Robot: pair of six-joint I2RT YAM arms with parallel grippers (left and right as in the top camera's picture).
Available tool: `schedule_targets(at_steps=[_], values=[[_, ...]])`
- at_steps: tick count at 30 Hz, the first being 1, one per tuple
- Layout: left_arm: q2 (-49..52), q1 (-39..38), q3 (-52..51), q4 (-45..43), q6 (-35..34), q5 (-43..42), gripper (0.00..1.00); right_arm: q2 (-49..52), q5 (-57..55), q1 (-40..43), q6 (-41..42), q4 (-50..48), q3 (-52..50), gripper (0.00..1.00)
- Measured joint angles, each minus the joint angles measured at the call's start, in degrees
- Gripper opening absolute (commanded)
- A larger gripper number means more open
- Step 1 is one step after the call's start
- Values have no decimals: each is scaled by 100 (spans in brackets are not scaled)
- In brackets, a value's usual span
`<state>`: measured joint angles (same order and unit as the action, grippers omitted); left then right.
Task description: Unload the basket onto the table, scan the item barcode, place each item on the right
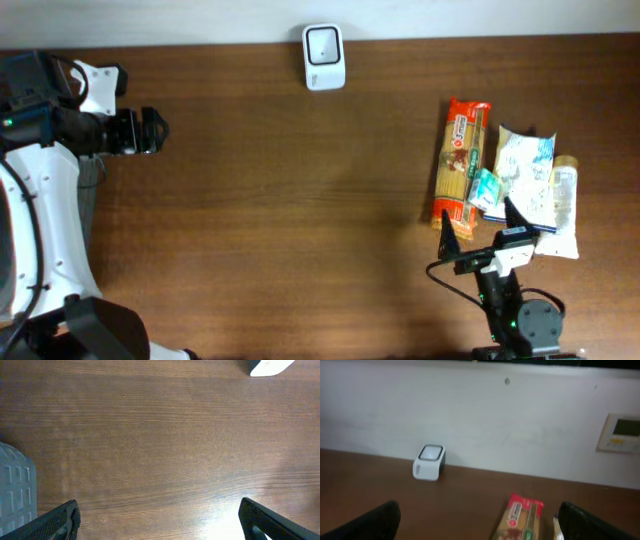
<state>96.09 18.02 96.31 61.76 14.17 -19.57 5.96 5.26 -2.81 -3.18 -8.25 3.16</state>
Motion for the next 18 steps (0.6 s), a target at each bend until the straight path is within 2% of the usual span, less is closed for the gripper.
schedule_targets(at_steps=[3, 4, 18], values=[[0, 0, 0, 7, 0, 2, 99, -503, -2, 0, 0, 675, -236, 99], [0, 2, 0, 0, 0, 2, 99, -527, 15, 0, 20, 1220, -236, 99], [-4, 0, 0, 0, 0, 2, 99, -527, 20, 0, 39, 1217, -243, 99]])
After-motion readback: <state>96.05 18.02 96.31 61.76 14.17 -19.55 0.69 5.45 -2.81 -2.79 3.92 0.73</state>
